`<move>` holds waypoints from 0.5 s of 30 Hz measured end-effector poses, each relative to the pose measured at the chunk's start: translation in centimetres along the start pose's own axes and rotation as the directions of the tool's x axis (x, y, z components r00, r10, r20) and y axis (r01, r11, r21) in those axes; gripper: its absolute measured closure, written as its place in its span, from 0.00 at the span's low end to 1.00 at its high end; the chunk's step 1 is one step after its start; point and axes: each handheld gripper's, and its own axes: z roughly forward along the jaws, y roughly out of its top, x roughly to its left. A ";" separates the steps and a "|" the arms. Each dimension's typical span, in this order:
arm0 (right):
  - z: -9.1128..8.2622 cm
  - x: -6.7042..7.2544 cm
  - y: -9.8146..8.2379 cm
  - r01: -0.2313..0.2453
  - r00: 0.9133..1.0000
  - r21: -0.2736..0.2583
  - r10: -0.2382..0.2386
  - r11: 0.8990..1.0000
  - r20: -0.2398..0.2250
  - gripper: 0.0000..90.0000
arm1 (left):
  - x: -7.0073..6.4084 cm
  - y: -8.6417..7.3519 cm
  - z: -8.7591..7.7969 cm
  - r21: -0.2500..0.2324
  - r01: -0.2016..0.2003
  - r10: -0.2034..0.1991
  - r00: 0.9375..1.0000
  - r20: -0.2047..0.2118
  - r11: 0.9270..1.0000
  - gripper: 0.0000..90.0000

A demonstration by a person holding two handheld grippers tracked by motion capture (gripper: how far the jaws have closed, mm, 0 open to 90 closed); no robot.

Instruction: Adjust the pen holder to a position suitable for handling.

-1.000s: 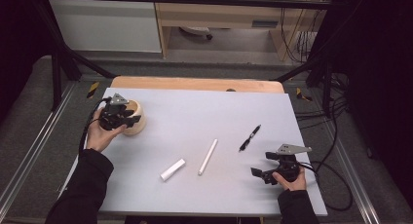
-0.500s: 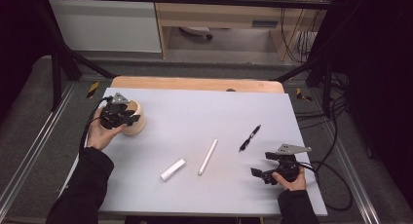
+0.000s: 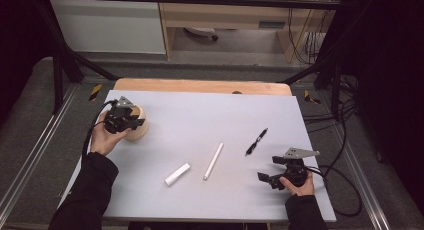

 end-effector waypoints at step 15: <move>0.1 0.0 0.0 0.002 1.000 0.005 -0.002 1.000 -0.001 0.01 | -1.0 -0.3 -0.2 0.013 -0.007 0.006 1.000 0.029 1.000 0.86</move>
